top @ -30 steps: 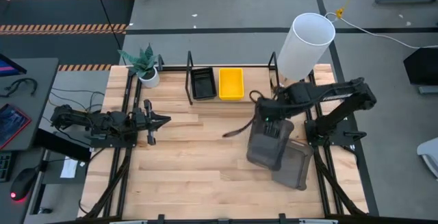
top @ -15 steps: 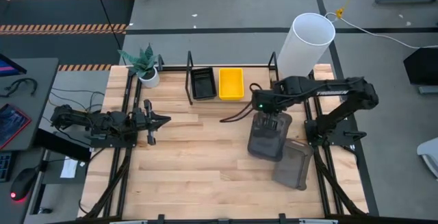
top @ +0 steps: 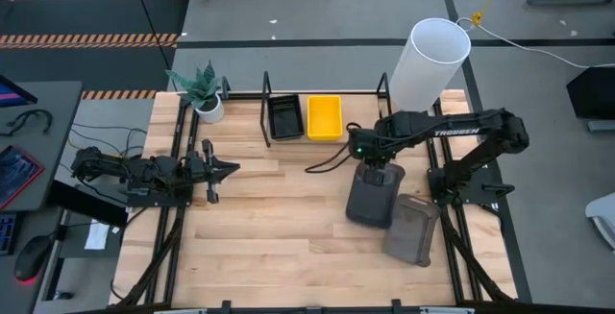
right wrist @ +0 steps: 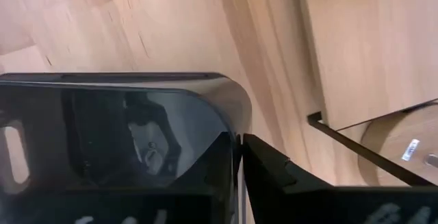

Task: Stack baskets on shelf by color
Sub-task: Stack the bottom black transparent bin on top of the black transparent bin

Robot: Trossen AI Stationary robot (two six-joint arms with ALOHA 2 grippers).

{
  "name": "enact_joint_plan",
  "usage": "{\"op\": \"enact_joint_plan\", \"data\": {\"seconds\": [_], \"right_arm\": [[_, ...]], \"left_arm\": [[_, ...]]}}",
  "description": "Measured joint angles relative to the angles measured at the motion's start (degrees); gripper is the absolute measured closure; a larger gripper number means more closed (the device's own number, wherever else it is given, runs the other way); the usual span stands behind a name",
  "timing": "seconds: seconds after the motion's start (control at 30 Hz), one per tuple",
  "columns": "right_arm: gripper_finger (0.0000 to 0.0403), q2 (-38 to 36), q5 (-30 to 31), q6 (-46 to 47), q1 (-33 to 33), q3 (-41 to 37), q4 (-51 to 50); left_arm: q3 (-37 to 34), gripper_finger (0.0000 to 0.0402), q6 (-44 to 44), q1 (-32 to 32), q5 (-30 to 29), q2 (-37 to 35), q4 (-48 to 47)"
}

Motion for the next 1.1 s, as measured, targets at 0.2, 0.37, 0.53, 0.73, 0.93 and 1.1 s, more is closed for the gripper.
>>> {"op": "enact_joint_plan", "data": {"seconds": [0.2, 0.37, 0.53, 0.73, 0.93, 1.1], "right_arm": [[0.0342, 0.7, -1.6, 0.3, 0.0, 0.0, 0.1], [0.0325, 0.8, -3.1, 1.2, 0.0, 0.0, 0.0], [0.03, 0.8, -3.2, 1.0, -1.5, 0.0, -3.0], [0.0294, 0.8, -3.0, -2.8, -4.7, 0.0, -3.7], [0.0321, 0.8, -6.7, -7.2, -7.6, 0.0, -3.7], [0.0389, 0.8, -7.2, -7.3, -8.1, 0.0, -3.7]], "left_arm": [[0.0, 0.0369, 0.0, 0.0, 0.0, 0.0, 0.0], [0.0, 0.0367, 0.0, 0.0, 0.0, 0.0, 0.0], [0.0, 0.0375, 0.0, 0.0, 0.0, 0.0, 0.0], [0.0, 0.0375, 0.0, 0.0, 0.0, 0.0, 0.0], [0.0, 0.0366, 0.0, 0.0, 0.0, 0.0, 0.0], [0.0, 0.0371, 0.0, 0.0, 0.0, 0.0, 0.0]]}}
